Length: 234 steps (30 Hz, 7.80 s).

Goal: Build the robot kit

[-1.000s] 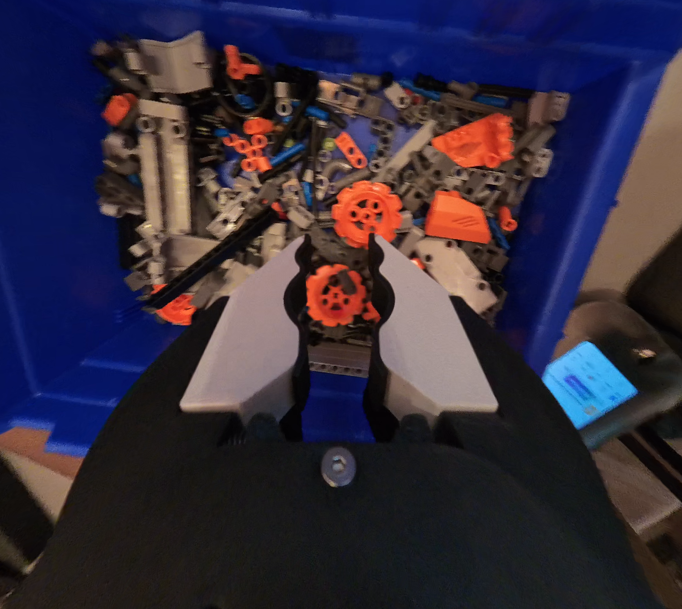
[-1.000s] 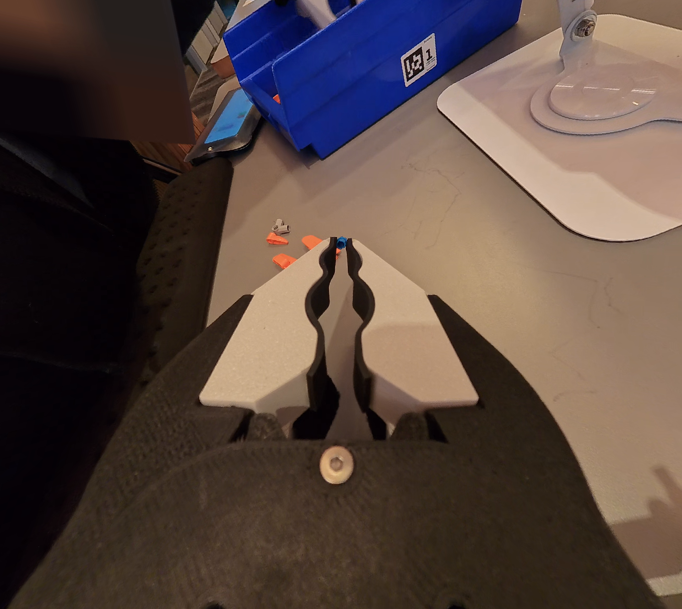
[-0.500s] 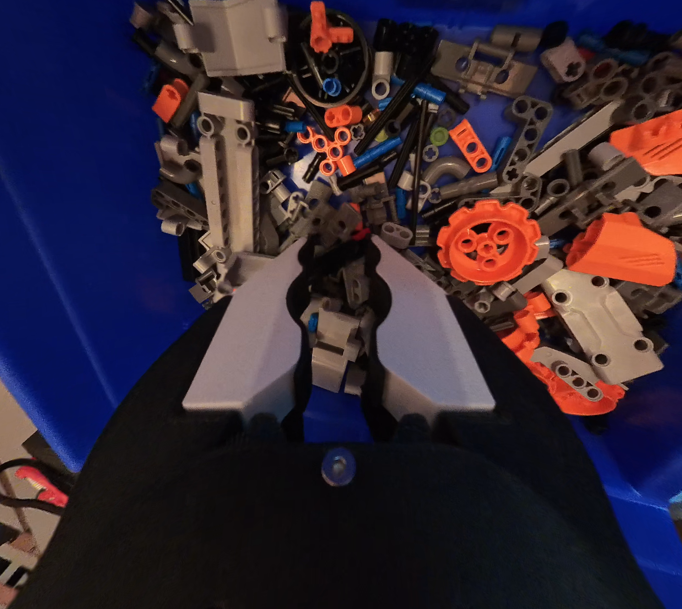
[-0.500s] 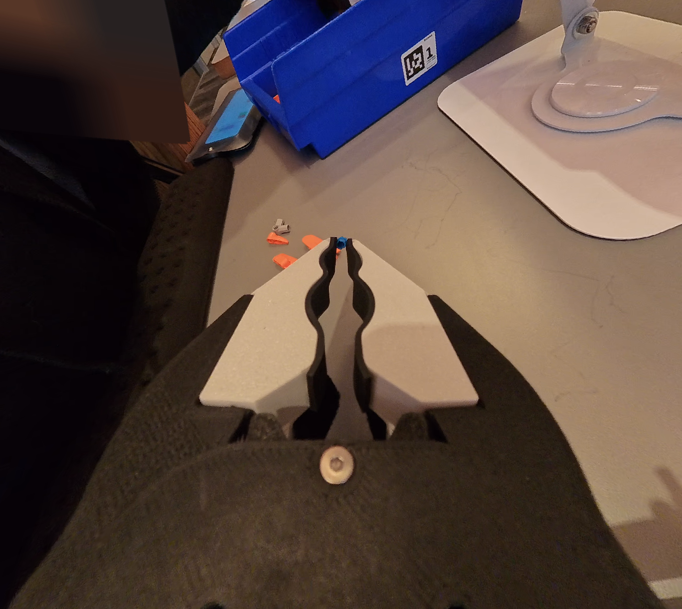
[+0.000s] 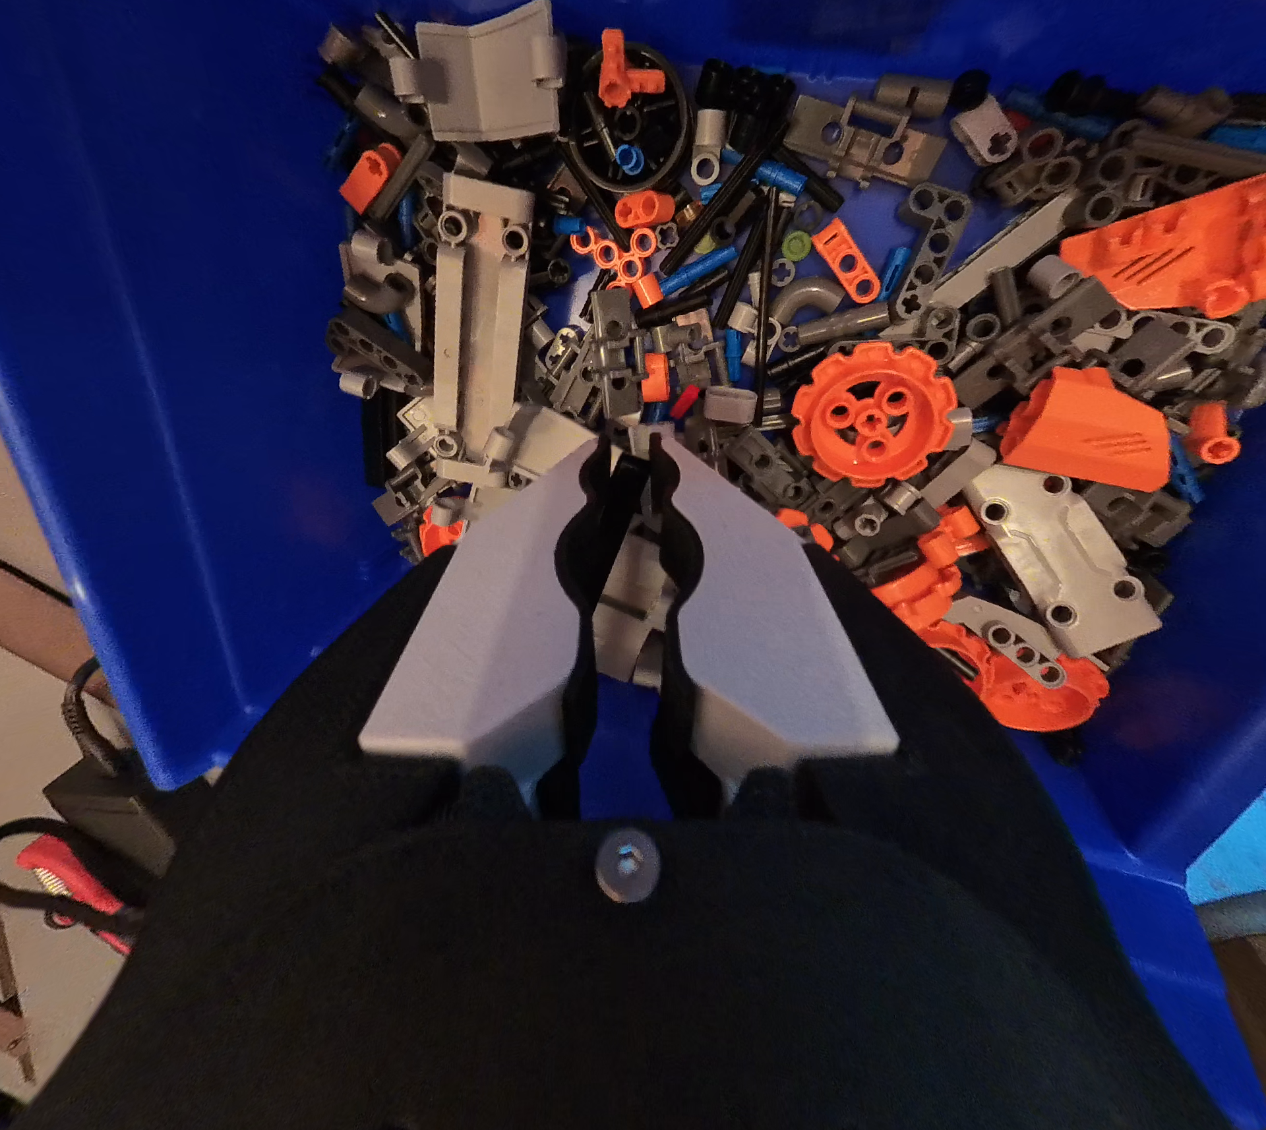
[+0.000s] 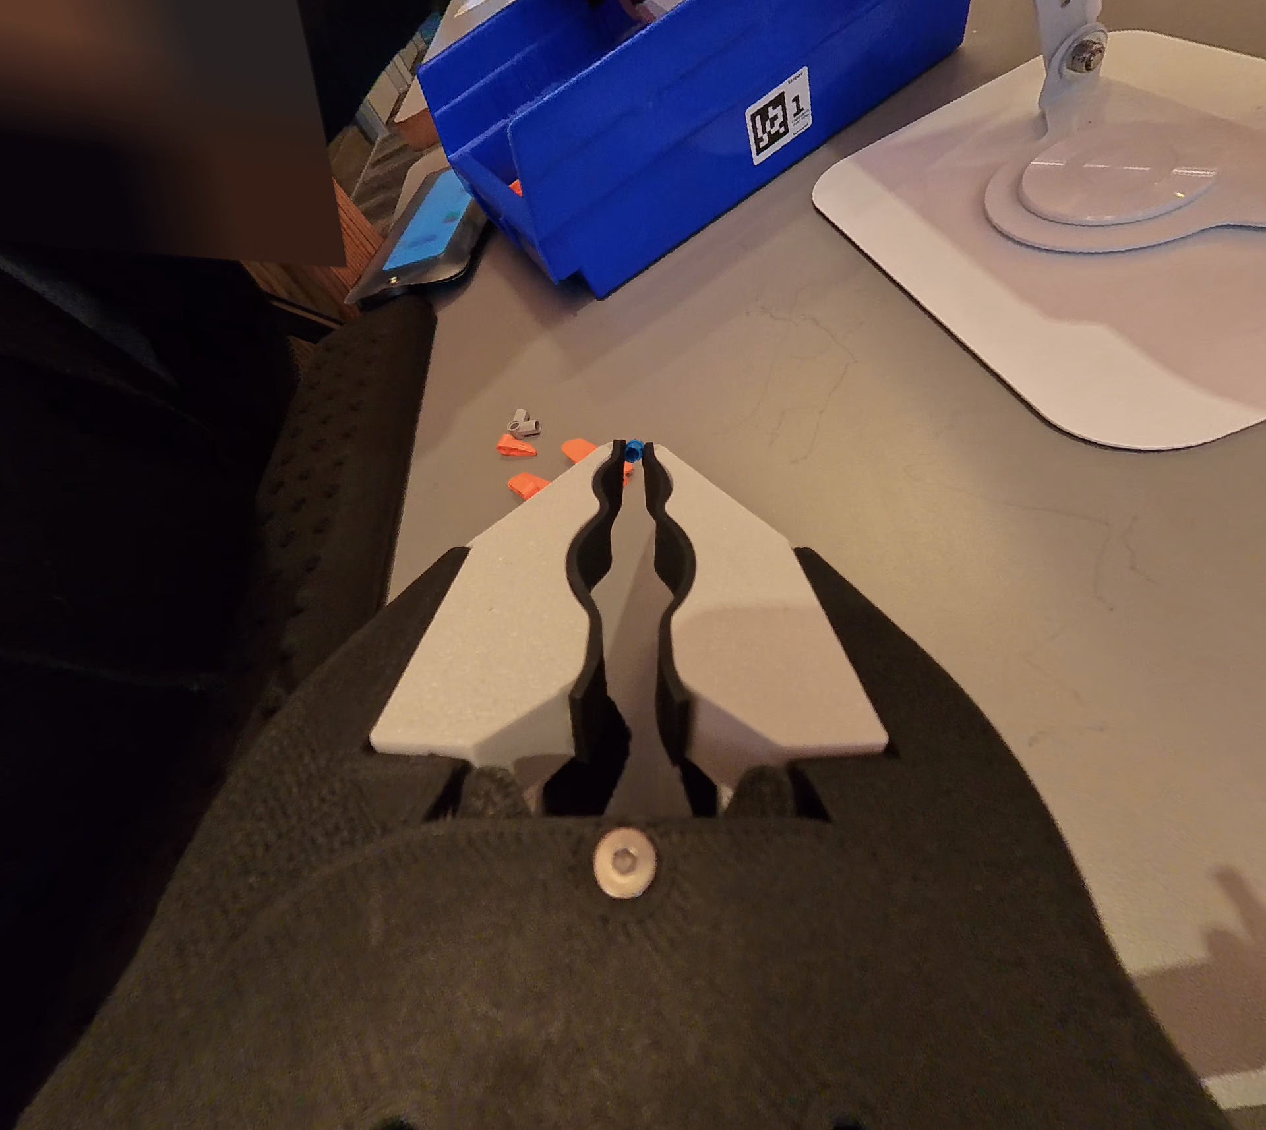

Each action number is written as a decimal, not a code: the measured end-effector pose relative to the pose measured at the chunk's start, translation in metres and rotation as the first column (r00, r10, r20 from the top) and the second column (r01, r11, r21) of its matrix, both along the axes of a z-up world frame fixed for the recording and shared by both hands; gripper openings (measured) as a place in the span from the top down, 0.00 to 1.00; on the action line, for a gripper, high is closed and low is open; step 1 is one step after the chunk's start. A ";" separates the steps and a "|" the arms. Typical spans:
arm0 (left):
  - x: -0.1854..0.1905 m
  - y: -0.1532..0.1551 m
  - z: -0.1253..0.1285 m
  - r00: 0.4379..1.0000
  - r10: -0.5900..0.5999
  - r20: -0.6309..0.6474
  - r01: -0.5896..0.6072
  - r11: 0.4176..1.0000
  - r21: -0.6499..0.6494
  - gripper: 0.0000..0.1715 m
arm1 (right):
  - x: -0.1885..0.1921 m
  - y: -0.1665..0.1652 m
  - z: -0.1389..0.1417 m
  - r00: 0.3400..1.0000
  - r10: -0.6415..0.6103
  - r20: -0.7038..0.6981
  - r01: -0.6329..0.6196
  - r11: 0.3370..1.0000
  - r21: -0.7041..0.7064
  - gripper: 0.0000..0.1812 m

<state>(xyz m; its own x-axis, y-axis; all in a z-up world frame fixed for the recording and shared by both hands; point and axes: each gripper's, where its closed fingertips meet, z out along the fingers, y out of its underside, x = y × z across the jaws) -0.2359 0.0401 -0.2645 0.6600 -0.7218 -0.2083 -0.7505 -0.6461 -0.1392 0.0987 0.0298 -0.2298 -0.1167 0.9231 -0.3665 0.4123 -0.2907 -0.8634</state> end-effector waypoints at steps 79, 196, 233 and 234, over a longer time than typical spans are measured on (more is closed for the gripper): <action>-0.009 -0.016 0.031 0.978 0.179 0.105 -0.190 0.976 0.106 0.74 | -0.001 -0.016 -0.026 0.983 0.062 0.170 -0.087 0.985 0.147 0.99; 0.023 -0.020 -0.012 0.980 -0.007 0.199 0.043 0.983 -0.179 0.99 | -0.152 -0.096 0.000 0.994 0.089 0.061 -0.093 0.993 0.075 0.78; 0.029 -0.022 -0.001 0.965 -0.016 0.263 0.059 0.986 -0.159 0.85 | -0.152 -0.096 -0.001 0.993 0.103 0.055 -0.105 0.994 0.033 0.78; 0.025 -0.015 0.000 0.967 -0.007 0.254 0.041 0.991 -0.127 0.82 | -0.152 -0.096 -0.001 0.993 0.104 0.054 -0.106 0.994 0.033 0.78</action>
<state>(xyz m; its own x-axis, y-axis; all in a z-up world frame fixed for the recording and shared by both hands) -0.2106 0.0247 -0.2642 0.6610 -0.7480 0.0599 -0.7173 -0.6533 -0.2423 -0.0529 -0.0658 -0.2312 -0.1948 0.9193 -0.3419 0.4839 -0.2131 -0.8488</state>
